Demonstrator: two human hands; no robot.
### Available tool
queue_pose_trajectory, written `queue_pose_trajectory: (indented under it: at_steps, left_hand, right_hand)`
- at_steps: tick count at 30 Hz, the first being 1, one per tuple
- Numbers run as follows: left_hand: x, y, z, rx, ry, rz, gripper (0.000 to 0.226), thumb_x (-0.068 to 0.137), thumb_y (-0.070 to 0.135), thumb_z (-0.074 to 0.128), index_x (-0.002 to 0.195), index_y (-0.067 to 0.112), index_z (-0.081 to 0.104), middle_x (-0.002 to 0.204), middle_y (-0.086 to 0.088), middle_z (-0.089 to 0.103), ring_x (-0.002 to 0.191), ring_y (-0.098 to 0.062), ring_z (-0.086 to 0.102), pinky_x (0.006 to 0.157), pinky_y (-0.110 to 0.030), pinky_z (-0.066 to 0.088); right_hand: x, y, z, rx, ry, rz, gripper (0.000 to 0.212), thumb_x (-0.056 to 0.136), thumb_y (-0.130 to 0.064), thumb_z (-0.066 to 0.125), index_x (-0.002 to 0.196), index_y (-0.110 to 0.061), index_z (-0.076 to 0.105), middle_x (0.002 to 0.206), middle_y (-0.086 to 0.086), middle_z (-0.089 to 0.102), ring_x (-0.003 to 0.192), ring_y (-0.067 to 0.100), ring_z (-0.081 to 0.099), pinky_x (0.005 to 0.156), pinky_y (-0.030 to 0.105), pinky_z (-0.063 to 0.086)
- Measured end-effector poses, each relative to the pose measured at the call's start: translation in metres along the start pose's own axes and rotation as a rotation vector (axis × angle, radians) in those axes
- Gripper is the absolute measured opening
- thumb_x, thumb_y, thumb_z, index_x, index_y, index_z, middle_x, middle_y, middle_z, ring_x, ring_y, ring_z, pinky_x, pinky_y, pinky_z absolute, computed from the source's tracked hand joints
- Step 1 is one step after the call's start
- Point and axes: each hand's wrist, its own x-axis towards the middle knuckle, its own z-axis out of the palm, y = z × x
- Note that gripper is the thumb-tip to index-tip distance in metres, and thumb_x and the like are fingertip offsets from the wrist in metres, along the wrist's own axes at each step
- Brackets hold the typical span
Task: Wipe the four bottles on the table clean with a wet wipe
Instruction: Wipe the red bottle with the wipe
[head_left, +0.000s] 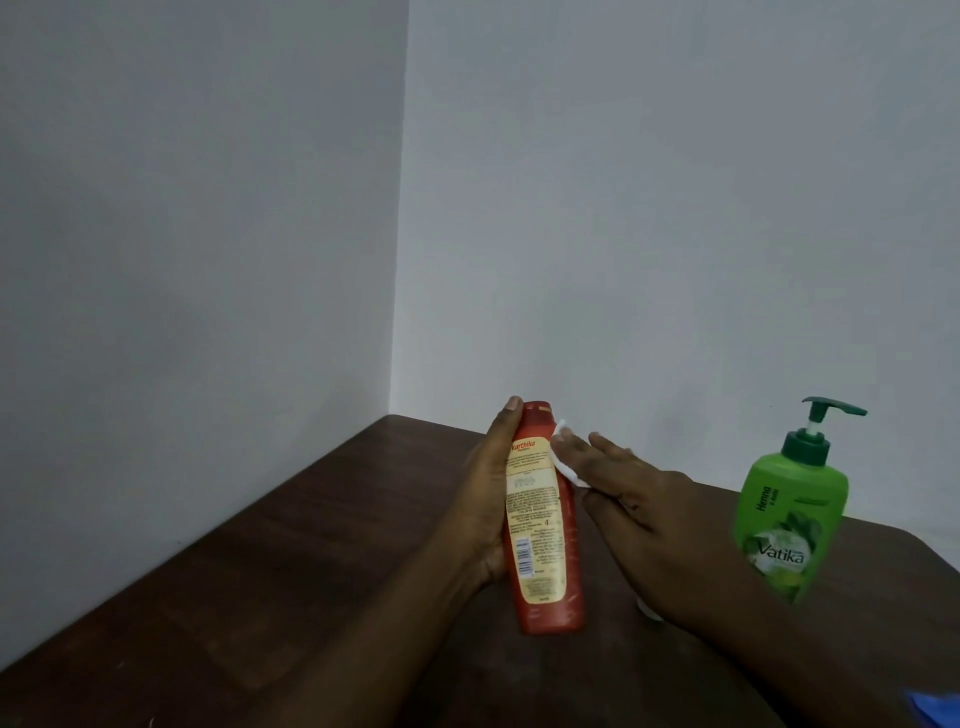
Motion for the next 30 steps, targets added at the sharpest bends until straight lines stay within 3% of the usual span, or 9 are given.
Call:
queue_pose_trajectory:
  at_steps: [3,5,7,12,18,21,25,28,30]
  left_hand:
    - [0.001,0.000,-0.001,-0.094,0.026,-0.028,0.084,0.080,0.071,0.073,0.124,-0.001,0.067,0.125,-0.023,0.068,0.119,-0.041,0.066,0.107,-0.056,0.049]
    - [0.004,0.004,-0.008,-0.094,0.119,-0.003,0.076,0.085,0.073,0.064,0.110,0.002,0.067,0.095,-0.017,0.075,0.087,-0.032,0.076,0.081,-0.048,0.062]
    - [0.008,0.010,-0.016,-0.103,0.188,0.050,0.065,0.089,0.072,0.057,0.103,0.009,0.066,0.070,-0.008,0.072,0.063,-0.023,0.073,0.060,-0.038,0.061]
    - [0.017,0.017,-0.033,-0.119,0.374,0.168,0.069,0.087,0.074,0.059,0.118,0.013,0.067,0.081,-0.006,0.074,0.066,-0.022,0.074,0.063,-0.039,0.061]
    - [0.020,0.017,-0.038,-0.128,0.383,0.185,0.071,0.087,0.074,0.059,0.126,0.015,0.066,0.085,-0.006,0.075,0.068,-0.022,0.076,0.066,-0.041,0.060]
    - [0.011,0.016,-0.026,-0.100,0.303,0.137,0.070,0.087,0.075,0.057,0.119,0.013,0.066,0.080,-0.007,0.074,0.072,-0.023,0.074,0.062,-0.039,0.060]
    - [0.003,0.003,-0.006,-0.088,0.091,0.027,0.070,0.083,0.077,0.062,0.097,0.009,0.070,0.080,-0.011,0.071,0.073,-0.026,0.072,0.084,-0.047,0.058]
    - [0.003,-0.008,-0.001,-0.053,-0.005,0.047,0.071,0.083,0.076,0.066,0.106,0.009,0.074,0.095,-0.013,0.072,0.091,-0.030,0.071,0.105,-0.054,0.049]
    - [0.000,-0.010,0.002,-0.054,-0.006,0.056,0.071,0.084,0.073,0.066,0.112,0.008,0.072,0.098,-0.013,0.072,0.094,-0.031,0.071,0.104,-0.054,0.050]
  right_hand:
    - [-0.001,-0.005,0.001,-0.008,-0.058,-0.003,0.048,0.094,-0.035,0.041,0.136,-0.059,0.039,0.143,-0.042,0.036,0.143,-0.017,0.025,0.125,0.028,0.024]
    - [-0.002,-0.008,0.001,-0.015,-0.094,-0.019,0.044,0.097,-0.036,0.044,0.135,-0.058,0.048,0.141,-0.043,0.042,0.142,-0.014,0.032,0.125,0.032,0.026]
    - [-0.004,-0.009,0.001,-0.043,-0.121,-0.045,0.041,0.103,-0.029,0.052,0.138,-0.050,0.056,0.142,-0.041,0.045,0.144,-0.009,0.034,0.124,0.038,0.029]
    - [-0.004,-0.018,-0.009,-0.203,-0.217,-0.039,0.038,0.105,-0.042,0.042,0.140,-0.053,0.052,0.145,-0.035,0.044,0.146,-0.006,0.028,0.126,0.037,0.023]
    - [-0.003,-0.018,-0.020,-0.262,-0.284,-0.056,0.040,0.107,-0.029,0.049,0.138,-0.053,0.054,0.144,-0.038,0.046,0.148,-0.008,0.023,0.128,0.036,0.016]
    - [-0.002,-0.017,-0.016,-0.239,-0.288,-0.054,0.042,0.107,-0.031,0.047,0.141,-0.056,0.047,0.138,-0.051,0.032,0.149,-0.005,0.016,0.127,0.036,0.018]
    - [0.000,-0.015,-0.006,-0.087,-0.184,-0.039,0.044,0.106,-0.034,0.044,0.128,-0.072,0.037,0.133,-0.058,0.028,0.151,-0.004,0.014,0.125,0.034,0.024]
    - [0.000,-0.007,-0.003,0.037,-0.066,0.015,0.046,0.106,-0.029,0.047,0.137,-0.061,0.039,0.148,-0.041,0.035,0.152,-0.003,0.014,0.124,0.029,0.024]
    - [0.000,-0.002,0.001,0.100,-0.041,0.020,0.045,0.105,-0.031,0.047,0.142,-0.056,0.040,0.148,-0.044,0.034,0.151,-0.008,0.013,0.124,0.027,0.022]
